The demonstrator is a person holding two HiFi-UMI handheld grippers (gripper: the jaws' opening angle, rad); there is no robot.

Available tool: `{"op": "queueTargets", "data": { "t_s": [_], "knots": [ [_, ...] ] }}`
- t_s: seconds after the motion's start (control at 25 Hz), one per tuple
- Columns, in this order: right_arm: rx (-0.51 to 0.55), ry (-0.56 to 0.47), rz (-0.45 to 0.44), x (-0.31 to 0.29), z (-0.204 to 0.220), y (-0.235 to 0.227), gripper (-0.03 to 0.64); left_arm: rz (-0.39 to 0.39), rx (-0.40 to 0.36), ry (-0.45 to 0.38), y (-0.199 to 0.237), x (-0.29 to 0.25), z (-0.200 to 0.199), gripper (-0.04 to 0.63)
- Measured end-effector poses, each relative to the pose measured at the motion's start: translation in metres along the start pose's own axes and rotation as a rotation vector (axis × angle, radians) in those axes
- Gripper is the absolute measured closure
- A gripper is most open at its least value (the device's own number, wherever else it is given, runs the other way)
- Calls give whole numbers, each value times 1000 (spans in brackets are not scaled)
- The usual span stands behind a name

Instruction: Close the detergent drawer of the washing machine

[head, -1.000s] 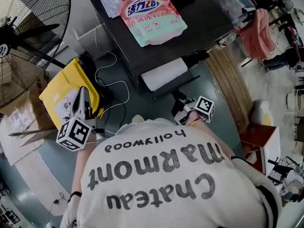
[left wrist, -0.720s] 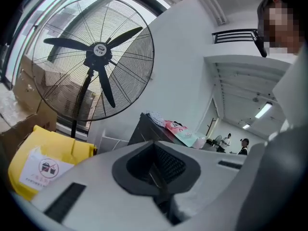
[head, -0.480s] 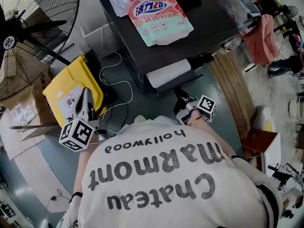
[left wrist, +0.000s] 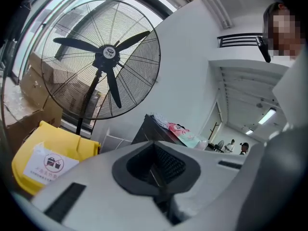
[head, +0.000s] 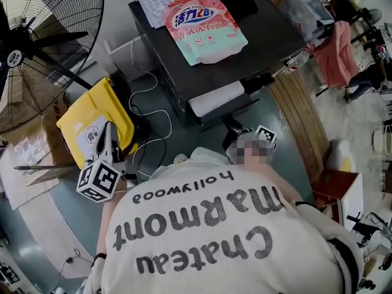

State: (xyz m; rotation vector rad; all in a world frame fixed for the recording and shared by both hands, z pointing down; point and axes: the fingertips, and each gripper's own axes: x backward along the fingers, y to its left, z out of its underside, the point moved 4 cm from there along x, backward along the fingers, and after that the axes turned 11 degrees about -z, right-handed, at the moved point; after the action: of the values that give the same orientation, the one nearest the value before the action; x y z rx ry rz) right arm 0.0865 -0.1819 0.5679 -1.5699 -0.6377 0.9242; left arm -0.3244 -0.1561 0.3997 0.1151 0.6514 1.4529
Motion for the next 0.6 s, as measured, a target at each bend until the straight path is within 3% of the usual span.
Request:
{"op": "queueTargets", "data": {
  "t_s": [0.6],
  "knots": [
    [-4,15,23,-13,-4,2,541,-56,31,3,19,6,2,588]
  ]
}}
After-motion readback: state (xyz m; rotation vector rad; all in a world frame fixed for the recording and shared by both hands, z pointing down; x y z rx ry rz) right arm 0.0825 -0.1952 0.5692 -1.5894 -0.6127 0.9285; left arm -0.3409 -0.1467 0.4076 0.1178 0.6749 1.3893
